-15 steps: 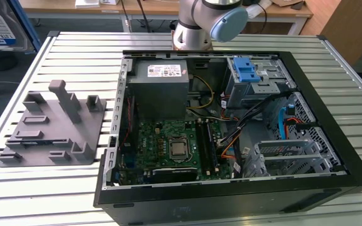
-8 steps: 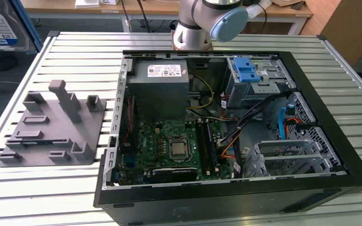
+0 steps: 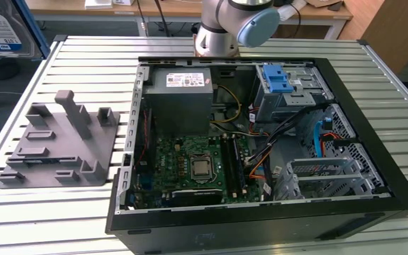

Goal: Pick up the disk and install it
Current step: 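Pick up the disk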

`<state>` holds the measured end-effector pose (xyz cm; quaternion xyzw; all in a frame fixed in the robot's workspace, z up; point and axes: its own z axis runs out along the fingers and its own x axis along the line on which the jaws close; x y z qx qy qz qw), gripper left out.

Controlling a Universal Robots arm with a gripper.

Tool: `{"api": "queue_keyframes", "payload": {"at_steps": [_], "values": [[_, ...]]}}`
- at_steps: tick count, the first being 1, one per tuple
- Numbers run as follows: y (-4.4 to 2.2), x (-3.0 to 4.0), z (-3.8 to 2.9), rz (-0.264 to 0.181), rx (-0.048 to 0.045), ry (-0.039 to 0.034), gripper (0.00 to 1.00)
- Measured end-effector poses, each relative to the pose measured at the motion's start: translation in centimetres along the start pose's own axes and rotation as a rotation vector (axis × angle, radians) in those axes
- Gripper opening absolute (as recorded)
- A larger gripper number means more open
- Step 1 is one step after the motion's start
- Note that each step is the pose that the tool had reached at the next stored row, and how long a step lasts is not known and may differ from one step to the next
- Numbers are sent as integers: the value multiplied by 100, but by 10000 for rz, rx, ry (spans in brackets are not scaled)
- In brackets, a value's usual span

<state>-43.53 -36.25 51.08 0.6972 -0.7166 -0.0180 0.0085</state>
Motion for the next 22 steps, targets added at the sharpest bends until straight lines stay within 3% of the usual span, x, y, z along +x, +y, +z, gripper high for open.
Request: {"api": "queue_keyframes", "payload": {"at_steps": [22], "values": [[-110,-3,-4,0,0,0,36]]}}
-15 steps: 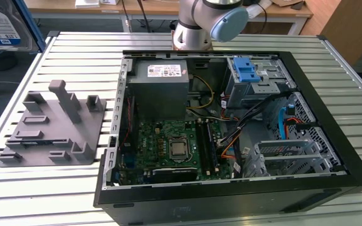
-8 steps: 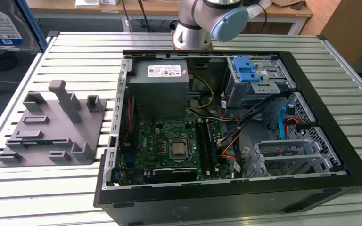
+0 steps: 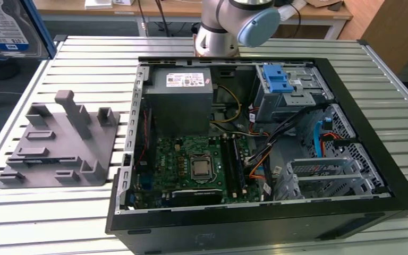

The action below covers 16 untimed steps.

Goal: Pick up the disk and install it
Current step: 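Pick up the disk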

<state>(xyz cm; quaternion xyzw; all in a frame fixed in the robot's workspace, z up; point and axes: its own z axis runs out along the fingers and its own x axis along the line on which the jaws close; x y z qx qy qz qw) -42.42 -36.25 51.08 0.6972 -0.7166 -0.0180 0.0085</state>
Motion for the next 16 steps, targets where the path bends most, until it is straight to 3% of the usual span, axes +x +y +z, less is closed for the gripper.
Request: {"api": "queue_keyframes", "payload": {"at_steps": [8,16], "values": [[-82,-2,-3,-1,0,0,36],[-259,-7,-10,0,0,0,36]]}}
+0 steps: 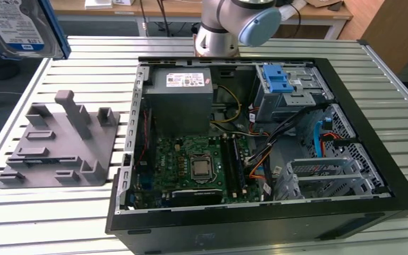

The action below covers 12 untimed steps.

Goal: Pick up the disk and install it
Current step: 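Pick up the disk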

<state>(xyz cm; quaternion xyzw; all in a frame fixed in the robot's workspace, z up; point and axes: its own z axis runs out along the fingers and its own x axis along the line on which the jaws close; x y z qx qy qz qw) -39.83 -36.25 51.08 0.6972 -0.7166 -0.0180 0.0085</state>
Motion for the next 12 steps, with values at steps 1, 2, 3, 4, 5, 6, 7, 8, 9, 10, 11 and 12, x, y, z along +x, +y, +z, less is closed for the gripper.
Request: {"api": "queue_keyframes", "payload": {"at_steps": [1,2,3,4,5,6,7,8,9,10,11,12], "values": [[-24,-1,-1,0,0,0,36],[-42,-1,-2,0,0,0,36],[-57,-2,-2,0,0,0,36],[-74,-2,-2,0,1,-1,36],[-91,-2,-3,0,0,0,36],[-108,-3,-4,0,0,0,36],[-125,-3,-4,0,1,0,36],[-142,-4,-5,0,1,-1,36],[-160,-4,-6,0,0,0,36],[-181,-5,-6,0,0,0,36],[-200,-5,-7,0,1,0,36],[-221,-6,-8,0,0,0,36]]}}
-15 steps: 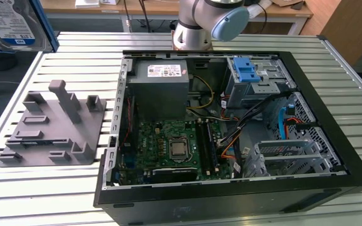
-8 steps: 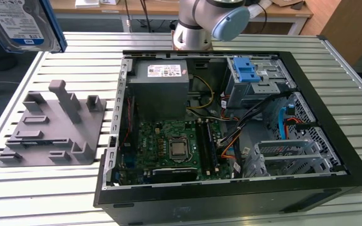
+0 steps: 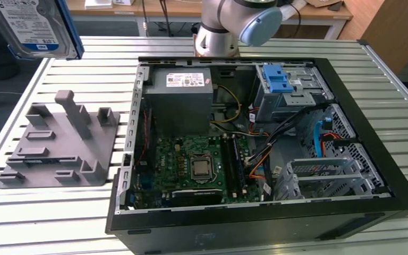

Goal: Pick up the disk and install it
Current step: 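Pick up the disk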

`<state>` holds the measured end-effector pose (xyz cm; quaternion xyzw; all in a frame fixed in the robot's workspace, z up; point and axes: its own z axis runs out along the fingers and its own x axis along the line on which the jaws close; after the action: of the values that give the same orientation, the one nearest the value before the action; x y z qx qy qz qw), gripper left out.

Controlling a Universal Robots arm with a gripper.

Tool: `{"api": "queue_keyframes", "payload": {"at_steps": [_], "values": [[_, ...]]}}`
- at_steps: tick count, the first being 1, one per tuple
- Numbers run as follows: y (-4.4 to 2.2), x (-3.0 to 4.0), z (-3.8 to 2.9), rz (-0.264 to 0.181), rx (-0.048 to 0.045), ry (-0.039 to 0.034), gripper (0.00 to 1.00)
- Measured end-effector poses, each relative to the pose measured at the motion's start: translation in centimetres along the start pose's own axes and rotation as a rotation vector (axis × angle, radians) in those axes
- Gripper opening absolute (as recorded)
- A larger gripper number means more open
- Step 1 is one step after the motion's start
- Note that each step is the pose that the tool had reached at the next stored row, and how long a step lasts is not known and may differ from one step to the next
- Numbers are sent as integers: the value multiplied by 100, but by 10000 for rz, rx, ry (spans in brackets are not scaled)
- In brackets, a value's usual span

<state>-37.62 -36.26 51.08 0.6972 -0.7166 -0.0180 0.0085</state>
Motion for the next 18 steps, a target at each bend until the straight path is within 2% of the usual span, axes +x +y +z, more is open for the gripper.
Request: {"api": "queue_keyframes", "payload": {"at_steps": [4,10,18], "values": [[-99,-3,-3,0,1,0,36],[-290,-8,-10,0,0,0,36],[-304,1,-11,-2,-1,1,36]]}}
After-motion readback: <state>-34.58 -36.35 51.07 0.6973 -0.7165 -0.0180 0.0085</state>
